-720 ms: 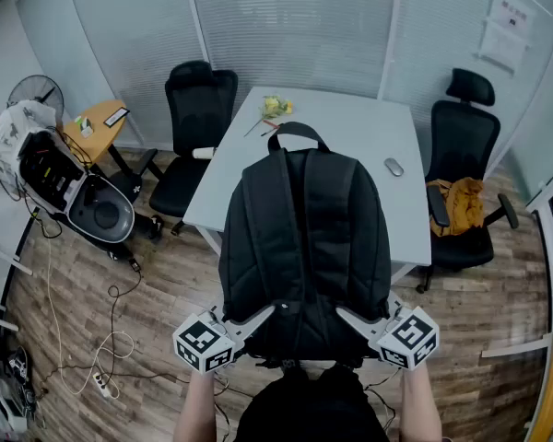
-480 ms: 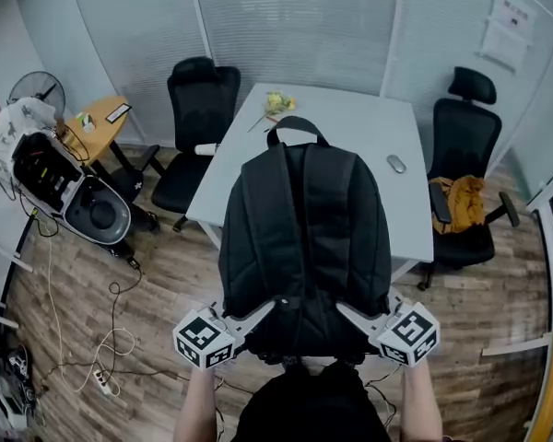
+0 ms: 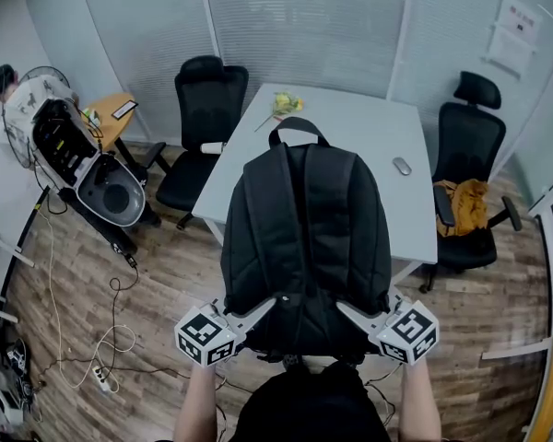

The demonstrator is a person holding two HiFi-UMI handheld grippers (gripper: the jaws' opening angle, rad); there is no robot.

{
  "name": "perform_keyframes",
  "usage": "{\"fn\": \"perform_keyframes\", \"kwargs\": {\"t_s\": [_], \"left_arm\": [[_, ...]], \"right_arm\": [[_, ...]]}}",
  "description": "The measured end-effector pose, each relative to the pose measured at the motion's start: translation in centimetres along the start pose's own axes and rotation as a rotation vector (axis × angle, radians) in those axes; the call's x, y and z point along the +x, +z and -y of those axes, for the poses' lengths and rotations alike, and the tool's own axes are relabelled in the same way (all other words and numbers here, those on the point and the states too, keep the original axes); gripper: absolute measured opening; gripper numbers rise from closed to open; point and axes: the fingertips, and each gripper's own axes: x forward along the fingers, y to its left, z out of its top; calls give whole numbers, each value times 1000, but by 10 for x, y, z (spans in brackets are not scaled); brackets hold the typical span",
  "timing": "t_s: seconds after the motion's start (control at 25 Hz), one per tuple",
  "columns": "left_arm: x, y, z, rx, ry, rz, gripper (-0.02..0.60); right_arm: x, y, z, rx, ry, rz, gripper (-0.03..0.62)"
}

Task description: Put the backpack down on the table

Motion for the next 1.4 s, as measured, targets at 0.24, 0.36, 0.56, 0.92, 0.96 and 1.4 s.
{"fn": "perform_keyframes", "kwargs": {"t_s": [0.24,0.36,0.56,0.92,0.96,1.4], "left_arm": [[-1,-3,3,-2,-15,5,138],[0,-6,4,-7,-16,3,138],[3,-14,6,-31,-26,-8,138],[18,-33,5,-89,-30,-55,138],[21,-33,3,-92,-26,-60,138],[71,-3,-26,-85,37,-82,138]], "right_arm": [[-3,-2,-4,4,-1,0,167],[-3,-4,-3,8,0,-8,167],[-3,-12,-4,30,3,-27,169],[1,-32,9,79,31,-72,170],[2,-33,13,82,36,-74,170],[12,-16,82,77,93,-48,172]]}}
